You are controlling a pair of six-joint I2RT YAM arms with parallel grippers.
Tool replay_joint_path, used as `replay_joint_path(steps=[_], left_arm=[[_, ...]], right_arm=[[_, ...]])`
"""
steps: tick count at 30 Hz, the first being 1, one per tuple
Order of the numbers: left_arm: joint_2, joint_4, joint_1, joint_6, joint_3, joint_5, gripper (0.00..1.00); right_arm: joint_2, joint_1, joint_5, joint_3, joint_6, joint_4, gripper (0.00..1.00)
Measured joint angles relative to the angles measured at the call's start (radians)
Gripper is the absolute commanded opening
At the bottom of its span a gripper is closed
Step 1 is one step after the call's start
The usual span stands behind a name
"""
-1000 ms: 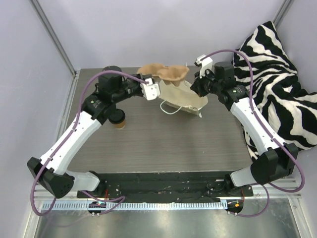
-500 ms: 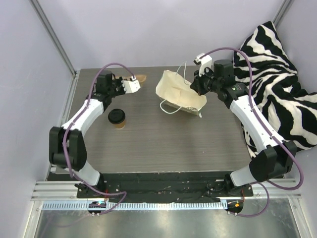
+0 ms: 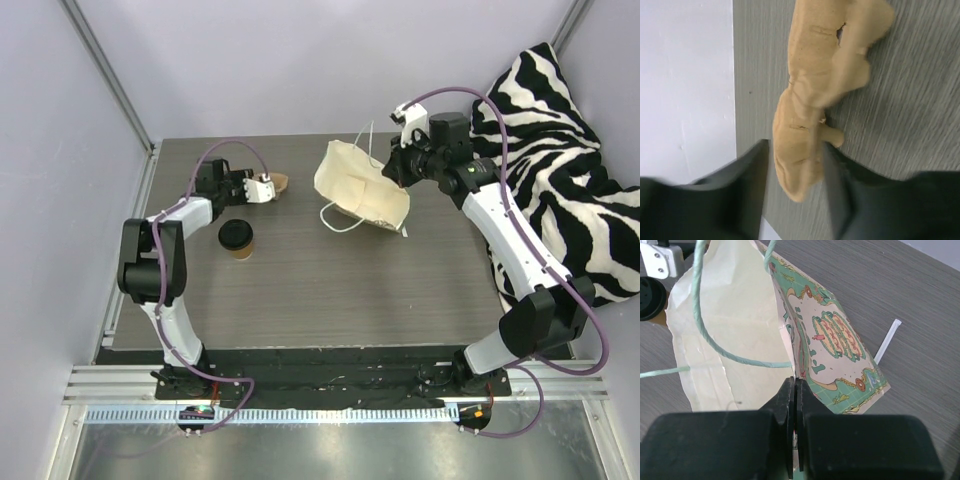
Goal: Pack the takeout coffee
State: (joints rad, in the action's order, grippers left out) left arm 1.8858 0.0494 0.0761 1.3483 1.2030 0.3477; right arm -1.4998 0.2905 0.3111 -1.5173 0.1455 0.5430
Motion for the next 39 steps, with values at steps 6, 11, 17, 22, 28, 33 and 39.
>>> replay_joint_path(steps=[6, 11, 17, 22, 28, 33, 39], left_arm=[[0.013, -0.185, -0.024, -0.292, 0.2, -0.05, 0.69], [0.019, -0.367, -0.092, -0.656, 0.488, -0.08, 0.65], [0.156, -0.545, -0.177, -1.039, 0.704, -0.14, 0.6], [0.362, -0.69, -0.223, -1.247, 0.793, -0.153, 0.58], [0.455, -0.781, -0.241, -1.342, 0.796, -0.135, 0.58], [0.457, -0.783, -0.241, -1.378, 0.813, -0.087, 0.57], [0.457, -0.764, -0.257, -1.444, 0.823, -0.048, 0.6]], right_arm=[[-0.006, 0.0, 0.012, -0.019, -0.081, 0.023, 0.01], [-0.008, 0.0, 0.031, -0.02, -0.117, 0.023, 0.01], [-0.02, 0.0, 0.05, -0.022, -0.131, 0.022, 0.01], [-0.021, 0.0, 0.065, -0.034, -0.166, 0.023, 0.01], [-0.023, -0.003, 0.099, -0.052, -0.24, 0.023, 0.01], [-0.037, -0.017, 0.151, -0.052, -0.341, 0.02, 0.01], [-0.052, -0.06, 0.204, -0.043, -0.465, 0.009, 0.07]])
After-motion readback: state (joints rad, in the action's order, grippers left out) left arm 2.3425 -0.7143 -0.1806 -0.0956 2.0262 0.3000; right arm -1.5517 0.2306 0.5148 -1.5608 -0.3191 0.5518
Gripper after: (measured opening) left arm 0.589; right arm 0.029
